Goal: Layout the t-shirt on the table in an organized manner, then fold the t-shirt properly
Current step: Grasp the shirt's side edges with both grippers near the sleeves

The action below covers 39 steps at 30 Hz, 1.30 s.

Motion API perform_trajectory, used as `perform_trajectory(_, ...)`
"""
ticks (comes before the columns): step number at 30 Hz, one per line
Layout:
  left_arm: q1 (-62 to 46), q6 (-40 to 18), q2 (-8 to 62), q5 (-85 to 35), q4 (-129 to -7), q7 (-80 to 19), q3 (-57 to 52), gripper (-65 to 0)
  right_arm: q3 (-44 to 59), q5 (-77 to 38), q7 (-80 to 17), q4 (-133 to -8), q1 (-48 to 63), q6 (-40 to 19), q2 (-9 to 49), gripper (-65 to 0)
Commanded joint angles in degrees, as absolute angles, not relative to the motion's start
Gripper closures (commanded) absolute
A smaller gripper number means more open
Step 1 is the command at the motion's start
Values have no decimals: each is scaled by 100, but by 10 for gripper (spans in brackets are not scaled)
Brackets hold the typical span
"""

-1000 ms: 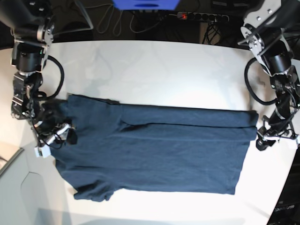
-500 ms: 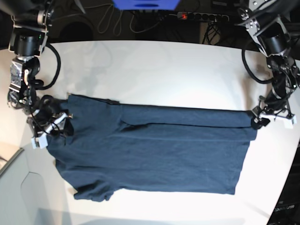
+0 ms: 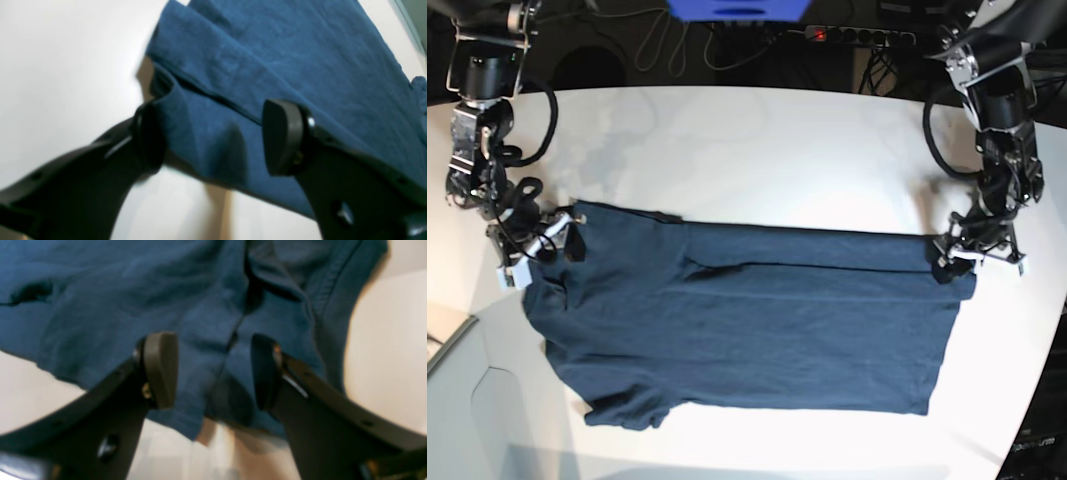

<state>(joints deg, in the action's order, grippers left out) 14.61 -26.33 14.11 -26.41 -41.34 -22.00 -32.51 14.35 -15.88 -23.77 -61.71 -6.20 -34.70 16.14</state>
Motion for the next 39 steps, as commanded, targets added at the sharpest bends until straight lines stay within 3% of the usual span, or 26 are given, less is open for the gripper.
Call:
perform_trajectory(1, 1543, -2651, 1490, -2686, -4189, -2176, -3257, -383, 1464, -1666, -2229, -6264, -699, -3486, 1754, -348)
perform_trajectory(7, 1552, -2651, 1499, -2686, -4189, -2167, -3266, -65, 2035, -1657, -2229, -6237, -708, -3486, 1789, -348)
perform_trajectory(9, 1552, -2651, 1508, -2686, -4189, -2185, -3257, 0, 2158, -1657, -2229, -6237, -708, -3486, 1807, -348)
perform_trajectory(17, 1552, -2651, 1508, -2686, -4189, -2229, -3248, 0, 2176, -1657, -2220, -5789, -708, -3486, 1921, -346)
perform_trajectory(24, 1525, -2651, 1516, -2686, -4189, -2229, -3248, 0, 2167, -1657, -1385, -5068, -699, -3486, 1938, -346)
perform_trajectory(31, 1516, -2703, 1516, -2686, -4189, -2229, -3248, 0, 2167, -1657, -1253, -4611, -681, -3486, 1938, -330)
perform_trajectory(34, 1455, -2703, 1516, -2686, -4189, -2237, -3248, 0, 2158, -1657, -1253, -4585, -664, -3486, 1947, -246)
perform_trajectory(39, 1270, -2703, 1516, -2730, -4268, -2237, -3275, 0, 2158, -1657, -1297, -4629, -505, -3486, 2009, 0)
